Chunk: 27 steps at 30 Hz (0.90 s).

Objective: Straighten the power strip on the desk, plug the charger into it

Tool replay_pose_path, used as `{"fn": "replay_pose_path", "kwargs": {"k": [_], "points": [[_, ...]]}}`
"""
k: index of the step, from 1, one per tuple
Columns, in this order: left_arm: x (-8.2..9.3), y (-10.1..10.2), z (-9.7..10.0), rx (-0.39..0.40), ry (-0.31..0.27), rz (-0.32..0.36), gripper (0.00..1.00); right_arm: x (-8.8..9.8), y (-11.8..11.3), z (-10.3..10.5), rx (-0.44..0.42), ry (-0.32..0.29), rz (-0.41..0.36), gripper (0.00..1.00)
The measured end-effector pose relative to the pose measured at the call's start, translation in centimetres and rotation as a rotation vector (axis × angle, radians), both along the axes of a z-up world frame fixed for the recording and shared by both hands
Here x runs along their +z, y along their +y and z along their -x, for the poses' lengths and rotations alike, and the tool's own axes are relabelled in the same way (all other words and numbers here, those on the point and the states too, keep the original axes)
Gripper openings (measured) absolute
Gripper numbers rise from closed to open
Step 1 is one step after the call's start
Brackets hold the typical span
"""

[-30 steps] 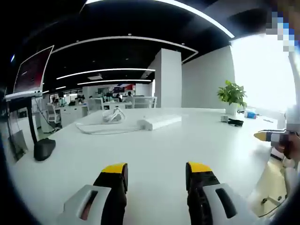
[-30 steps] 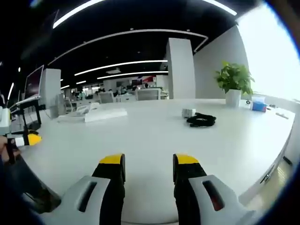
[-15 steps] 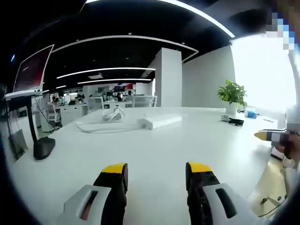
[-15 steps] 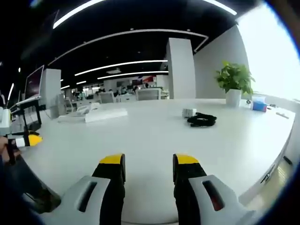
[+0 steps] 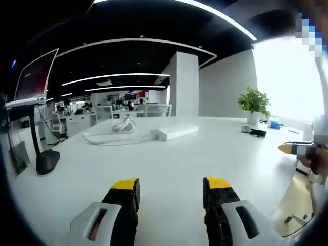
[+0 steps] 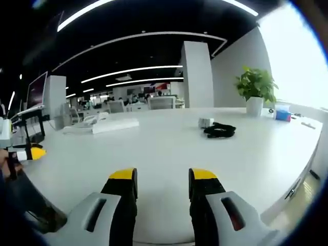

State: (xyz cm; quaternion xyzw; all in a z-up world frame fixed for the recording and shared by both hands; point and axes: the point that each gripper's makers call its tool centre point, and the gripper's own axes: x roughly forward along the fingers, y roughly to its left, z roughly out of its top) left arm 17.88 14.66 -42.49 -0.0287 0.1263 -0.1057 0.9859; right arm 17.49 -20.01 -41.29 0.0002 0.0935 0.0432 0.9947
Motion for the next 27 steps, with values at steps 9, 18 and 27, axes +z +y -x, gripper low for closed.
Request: {"fn": "replay_pose_path", "kwargs": {"k": [9, 18, 27], "points": [[0.29, 0.69, -0.03, 0.032, -0.013, 0.008, 0.51, 0.04, -0.04, 0.02, -0.001, -0.001, 0.003, 0.39], [0.31, 0.88, -0.07, 0.039, -0.012, 0.014, 0.51, 0.18, -0.09, -0.03, -0.003, -0.003, 0.009, 0.39], [0.33, 0.98, -0.24, 0.048, -0.014, 0.005, 0.51, 0.41, 0.13, -0.53, 0.005, -0.007, 0.015, 0.39]]}}
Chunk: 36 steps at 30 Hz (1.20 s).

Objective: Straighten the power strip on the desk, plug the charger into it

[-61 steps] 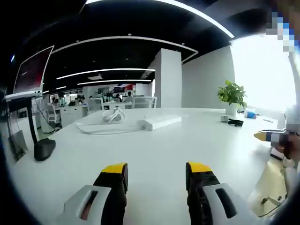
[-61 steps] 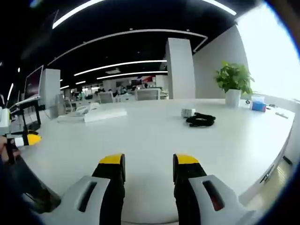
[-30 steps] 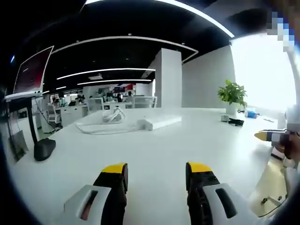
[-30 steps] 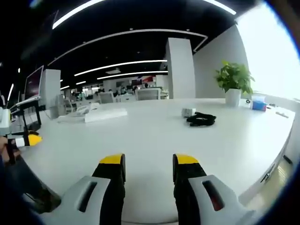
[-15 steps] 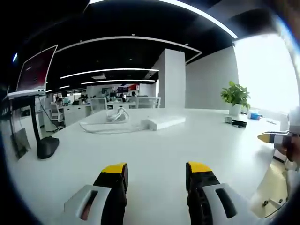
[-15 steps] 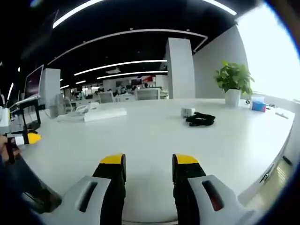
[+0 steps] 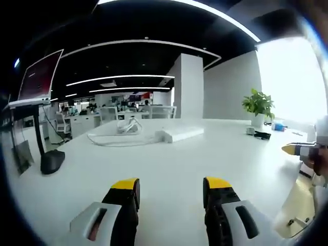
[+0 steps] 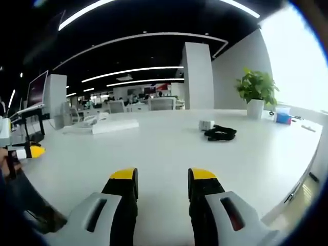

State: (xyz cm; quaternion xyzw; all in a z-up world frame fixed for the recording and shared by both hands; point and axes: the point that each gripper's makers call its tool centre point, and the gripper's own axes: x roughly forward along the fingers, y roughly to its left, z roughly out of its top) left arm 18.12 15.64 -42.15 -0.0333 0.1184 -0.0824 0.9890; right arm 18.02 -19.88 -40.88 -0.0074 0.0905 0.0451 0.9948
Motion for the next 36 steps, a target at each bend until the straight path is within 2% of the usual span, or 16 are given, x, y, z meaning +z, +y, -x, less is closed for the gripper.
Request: {"fn": "replay_pose_path", "kwargs": {"k": [15, 36], "points": [[0.0, 0.0, -0.3, 0.003, -0.001, 0.005, 0.50, 0.6, 0.2, -0.5, 0.008, -0.012, 0.008, 0.38], [0.6, 0.2, -1.3, 0.000, -0.007, -0.010, 0.50, 2.9, 1.3, -2.5, 0.055, -0.067, 0.025, 0.37]]}}
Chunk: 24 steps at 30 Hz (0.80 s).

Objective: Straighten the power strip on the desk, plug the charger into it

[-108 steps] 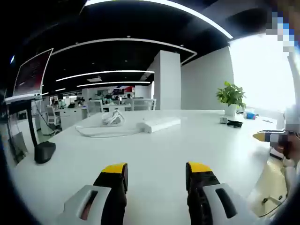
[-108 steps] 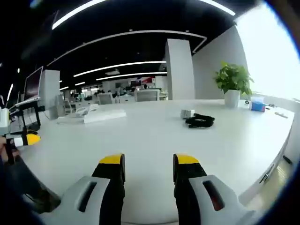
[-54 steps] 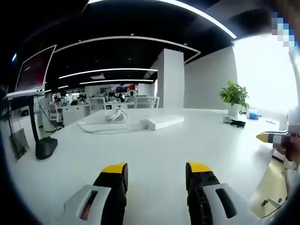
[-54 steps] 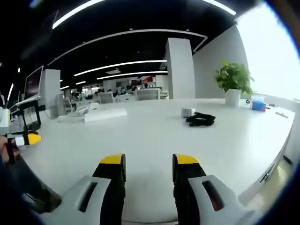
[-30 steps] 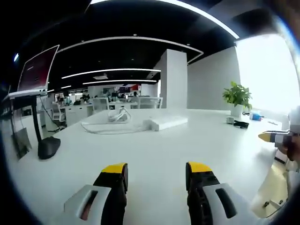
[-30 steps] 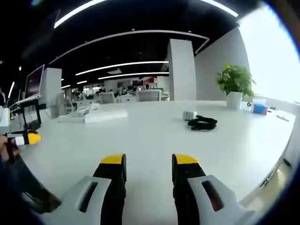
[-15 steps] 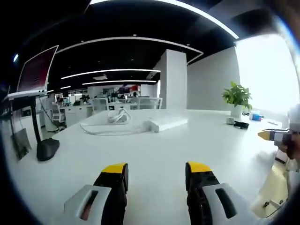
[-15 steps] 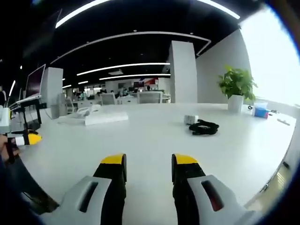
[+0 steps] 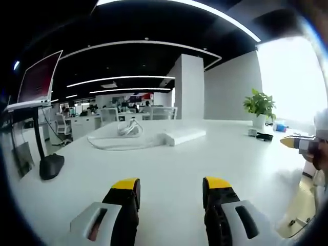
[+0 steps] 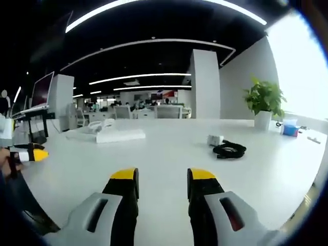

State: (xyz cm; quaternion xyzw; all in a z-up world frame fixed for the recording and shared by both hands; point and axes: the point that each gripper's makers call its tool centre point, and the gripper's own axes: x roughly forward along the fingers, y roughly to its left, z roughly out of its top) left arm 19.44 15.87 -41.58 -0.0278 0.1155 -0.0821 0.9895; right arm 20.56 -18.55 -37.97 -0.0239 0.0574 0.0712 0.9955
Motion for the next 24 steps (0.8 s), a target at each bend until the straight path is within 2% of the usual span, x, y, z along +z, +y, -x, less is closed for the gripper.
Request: {"fn": "replay_pose_path", "kwargs": {"k": [19, 24], "points": [[1.0, 0.3, -0.8, 0.002, -0.028, 0.003, 0.48, 0.8, 0.3, -1.4, 0.017, -0.009, 0.018, 0.36], [1.4, 0.2, -1.1, 0.001, -0.039, 0.002, 0.48, 1.5, 0.2, -1.9, 0.019, -0.034, 0.027, 0.33]]}}
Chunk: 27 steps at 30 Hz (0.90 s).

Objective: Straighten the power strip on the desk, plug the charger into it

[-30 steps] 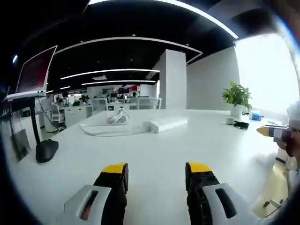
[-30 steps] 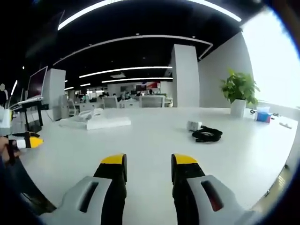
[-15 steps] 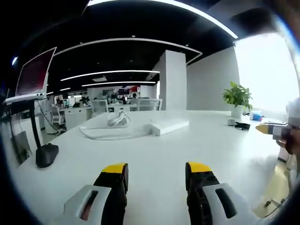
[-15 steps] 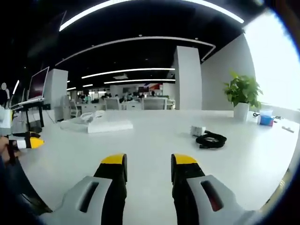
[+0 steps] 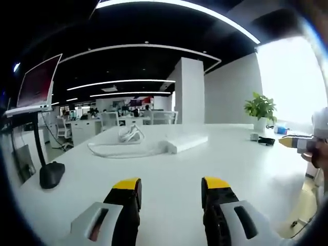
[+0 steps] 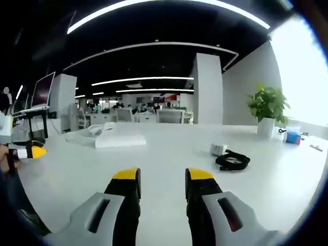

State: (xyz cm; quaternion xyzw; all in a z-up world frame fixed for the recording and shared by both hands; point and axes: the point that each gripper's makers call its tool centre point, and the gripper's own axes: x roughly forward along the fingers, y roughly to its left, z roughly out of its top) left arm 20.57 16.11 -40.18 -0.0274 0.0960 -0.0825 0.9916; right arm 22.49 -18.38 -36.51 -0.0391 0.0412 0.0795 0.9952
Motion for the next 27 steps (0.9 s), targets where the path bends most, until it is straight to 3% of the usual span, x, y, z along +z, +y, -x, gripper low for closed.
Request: {"fn": "replay_pose_path", "kwargs": {"k": [15, 27], "points": [[1.4, 0.1, -1.2, 0.003, -0.030, -0.009, 0.48, 0.0, 0.7, -1.6, 0.060, 0.015, -0.010, 0.33], [2.7, 0.8, -2.8, 0.004, -0.047, 0.005, 0.47, 1.1, 1.4, -3.6, 0.106, -0.011, 0.011, 0.33]]}}
